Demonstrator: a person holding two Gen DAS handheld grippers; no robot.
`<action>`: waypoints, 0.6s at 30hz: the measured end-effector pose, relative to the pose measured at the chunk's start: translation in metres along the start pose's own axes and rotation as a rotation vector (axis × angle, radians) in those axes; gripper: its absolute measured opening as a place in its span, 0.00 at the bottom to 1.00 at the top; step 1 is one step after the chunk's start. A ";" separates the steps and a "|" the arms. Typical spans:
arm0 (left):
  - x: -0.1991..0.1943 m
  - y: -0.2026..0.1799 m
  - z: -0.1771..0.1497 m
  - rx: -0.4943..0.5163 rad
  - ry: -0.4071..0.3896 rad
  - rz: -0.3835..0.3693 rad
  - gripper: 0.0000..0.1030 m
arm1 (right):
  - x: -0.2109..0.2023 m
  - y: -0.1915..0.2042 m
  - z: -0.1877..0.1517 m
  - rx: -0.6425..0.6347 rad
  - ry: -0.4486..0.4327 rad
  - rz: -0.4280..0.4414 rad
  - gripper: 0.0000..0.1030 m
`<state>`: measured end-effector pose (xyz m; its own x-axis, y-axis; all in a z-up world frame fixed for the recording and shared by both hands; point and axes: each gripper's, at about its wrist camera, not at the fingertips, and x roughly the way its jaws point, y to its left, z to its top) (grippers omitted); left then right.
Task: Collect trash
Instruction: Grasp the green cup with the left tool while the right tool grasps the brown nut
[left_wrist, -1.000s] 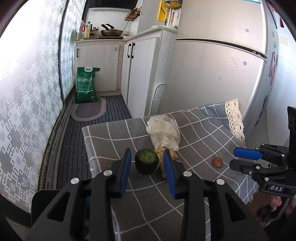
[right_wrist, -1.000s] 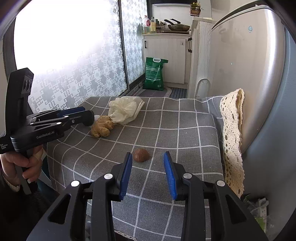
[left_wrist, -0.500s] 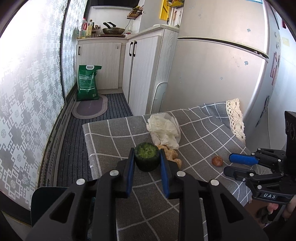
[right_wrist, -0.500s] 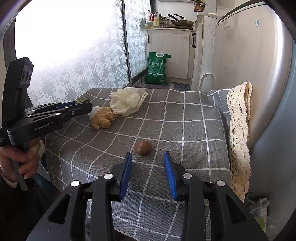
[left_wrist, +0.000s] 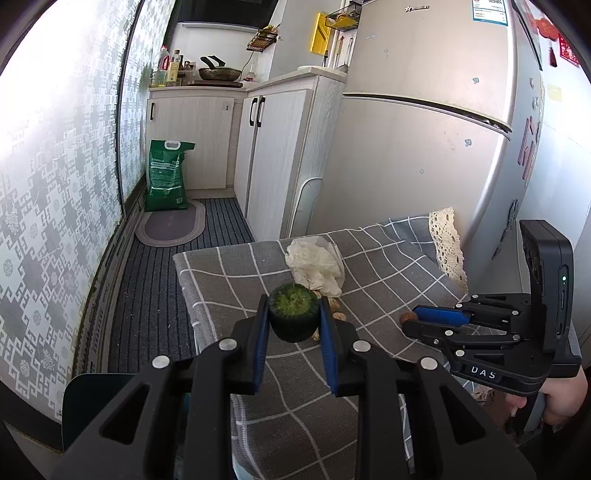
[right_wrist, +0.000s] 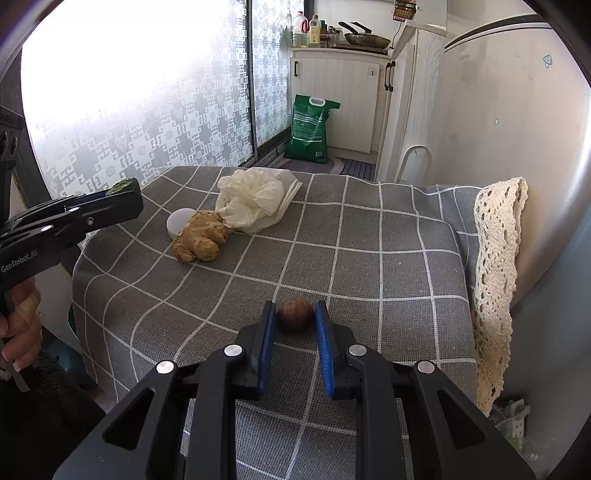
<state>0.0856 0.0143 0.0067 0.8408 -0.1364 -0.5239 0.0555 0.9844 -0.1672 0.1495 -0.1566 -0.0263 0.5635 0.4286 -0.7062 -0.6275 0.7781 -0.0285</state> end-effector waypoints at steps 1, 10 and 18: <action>-0.002 0.003 0.000 -0.005 -0.002 0.001 0.26 | 0.000 0.001 0.001 0.001 0.002 -0.005 0.20; -0.023 0.029 -0.003 -0.033 -0.028 0.022 0.26 | 0.000 0.022 0.015 -0.015 -0.006 0.011 0.20; -0.043 0.064 -0.010 -0.062 -0.037 0.068 0.26 | -0.004 0.059 0.036 -0.061 -0.036 0.054 0.20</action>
<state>0.0478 0.0825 0.0102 0.8609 -0.0640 -0.5047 -0.0348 0.9823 -0.1840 0.1297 -0.0956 0.0006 0.5458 0.4865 -0.6822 -0.6885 0.7244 -0.0343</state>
